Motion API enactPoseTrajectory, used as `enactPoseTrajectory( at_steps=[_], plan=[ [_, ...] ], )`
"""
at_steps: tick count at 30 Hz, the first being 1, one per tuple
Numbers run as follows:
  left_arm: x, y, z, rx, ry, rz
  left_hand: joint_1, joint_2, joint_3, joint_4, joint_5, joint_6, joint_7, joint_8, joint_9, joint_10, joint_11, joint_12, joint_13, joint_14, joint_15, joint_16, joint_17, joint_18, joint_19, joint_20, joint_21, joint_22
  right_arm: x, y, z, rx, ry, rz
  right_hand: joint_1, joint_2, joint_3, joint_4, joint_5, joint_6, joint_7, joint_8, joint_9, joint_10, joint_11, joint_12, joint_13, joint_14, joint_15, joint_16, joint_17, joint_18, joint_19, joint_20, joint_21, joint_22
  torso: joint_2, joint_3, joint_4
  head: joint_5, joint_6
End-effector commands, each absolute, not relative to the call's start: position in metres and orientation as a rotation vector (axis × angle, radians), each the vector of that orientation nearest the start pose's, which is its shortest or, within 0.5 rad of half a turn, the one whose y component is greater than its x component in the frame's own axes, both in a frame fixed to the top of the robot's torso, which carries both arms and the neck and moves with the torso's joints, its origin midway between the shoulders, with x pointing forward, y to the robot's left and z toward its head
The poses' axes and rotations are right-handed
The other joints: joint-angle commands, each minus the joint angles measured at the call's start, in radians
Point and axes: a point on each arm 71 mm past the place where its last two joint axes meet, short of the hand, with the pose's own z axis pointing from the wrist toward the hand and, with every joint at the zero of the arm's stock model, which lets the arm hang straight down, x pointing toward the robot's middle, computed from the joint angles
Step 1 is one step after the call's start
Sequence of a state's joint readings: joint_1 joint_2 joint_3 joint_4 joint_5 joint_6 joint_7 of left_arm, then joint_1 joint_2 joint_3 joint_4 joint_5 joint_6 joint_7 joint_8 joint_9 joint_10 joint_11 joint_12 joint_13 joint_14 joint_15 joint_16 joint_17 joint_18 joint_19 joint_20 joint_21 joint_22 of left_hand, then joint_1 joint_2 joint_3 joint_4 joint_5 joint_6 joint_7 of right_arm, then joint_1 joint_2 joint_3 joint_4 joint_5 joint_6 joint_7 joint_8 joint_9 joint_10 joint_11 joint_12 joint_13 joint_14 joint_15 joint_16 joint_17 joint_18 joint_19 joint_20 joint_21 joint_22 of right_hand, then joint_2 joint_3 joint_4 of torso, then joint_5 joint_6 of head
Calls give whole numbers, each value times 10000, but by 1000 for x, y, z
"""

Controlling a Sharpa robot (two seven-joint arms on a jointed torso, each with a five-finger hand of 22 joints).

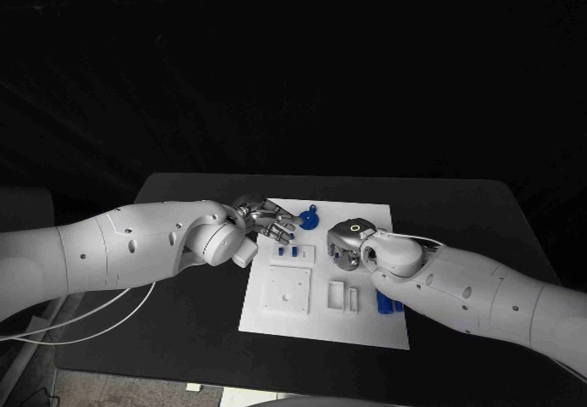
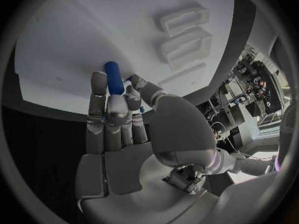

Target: Assemble the parts on the task board

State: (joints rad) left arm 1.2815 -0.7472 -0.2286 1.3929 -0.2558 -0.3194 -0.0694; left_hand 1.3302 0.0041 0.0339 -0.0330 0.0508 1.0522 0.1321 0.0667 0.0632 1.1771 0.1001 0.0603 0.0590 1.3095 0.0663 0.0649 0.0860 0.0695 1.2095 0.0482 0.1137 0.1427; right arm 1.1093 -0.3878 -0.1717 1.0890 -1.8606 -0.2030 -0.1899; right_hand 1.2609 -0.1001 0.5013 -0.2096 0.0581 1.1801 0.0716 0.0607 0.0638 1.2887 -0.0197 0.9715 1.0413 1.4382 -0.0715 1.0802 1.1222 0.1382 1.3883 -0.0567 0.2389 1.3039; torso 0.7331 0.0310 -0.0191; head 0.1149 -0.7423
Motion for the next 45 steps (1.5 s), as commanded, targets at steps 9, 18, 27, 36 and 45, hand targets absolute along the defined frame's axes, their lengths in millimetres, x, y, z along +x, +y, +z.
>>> enactPoseTrajectory(
  at_steps=[9,18,27,36,45],
  plan=[
    [497,204,-238,-10042,19616,-10133,-39,46,-5,-25,-25,-69,18,-25,1,33,37,-16,-11,32,34,-7,18,32,-49,27,59,8,501,-77,-288,-5870,16311,3948,-33,-156,74,271,-79,-31,6,11,-16,103,-19,-63,-62,80,-13,23,40,-135,147,-56,-167,-93,1,-7,-6,6,6],
    [497,204,-238,-10017,19657,-10141,-39,46,-5,-25,-25,-69,18,-25,1,33,37,-16,-11,32,34,-7,18,32,-49,27,59,8,503,-76,-287,-5688,16257,3833,-91,-197,35,394,-102,17,12,17,-11,97,-21,-125,-82,76,-24,-20,40,-171,166,-78,-222,-117,-1,-4,-5,0,6],
    [496,204,-238,-9990,19706,-10128,-39,46,-5,-25,-25,-69,18,-25,1,33,37,-16,-11,32,34,-7,18,32,-49,27,59,8,500,-81,-287,-5396,16626,4243,-188,-323,-362,554,-90,-21,-1,16,-13,102,-10,-155,-67,79,-14,-42,62,-261,202,-107,-316,-205,-6,-8,-6,18,20],
    [496,206,-239,-9981,19745,-10113,-24,59,4,-22,-25,-76,19,-23,1,44,32,-16,-11,27,33,-7,22,34,-53,27,67,9,498,-84,-287,-6038,17612,4477,25,-298,-2164,725,-14,-88,-68,13,-14,25,3,7,10,-17,25,-35,32,-268,196,-12,-508,-424,0,-11,-7,50,49],
    [496,205,-239,-9949,19813,-10143,-16,77,16,-26,-25,-75,17,-24,1,48,29,-15,-11,24,32,-8,22,34,-57,27,67,8,504,-87,-287,-6426,17839,4010,197,-277,-2380,793,-92,36,-107,14,-10,143,-13,547,418,-13,5,119,123,-273,208,-21,-501,-408,6,-7,8,78,49]
  ],
)
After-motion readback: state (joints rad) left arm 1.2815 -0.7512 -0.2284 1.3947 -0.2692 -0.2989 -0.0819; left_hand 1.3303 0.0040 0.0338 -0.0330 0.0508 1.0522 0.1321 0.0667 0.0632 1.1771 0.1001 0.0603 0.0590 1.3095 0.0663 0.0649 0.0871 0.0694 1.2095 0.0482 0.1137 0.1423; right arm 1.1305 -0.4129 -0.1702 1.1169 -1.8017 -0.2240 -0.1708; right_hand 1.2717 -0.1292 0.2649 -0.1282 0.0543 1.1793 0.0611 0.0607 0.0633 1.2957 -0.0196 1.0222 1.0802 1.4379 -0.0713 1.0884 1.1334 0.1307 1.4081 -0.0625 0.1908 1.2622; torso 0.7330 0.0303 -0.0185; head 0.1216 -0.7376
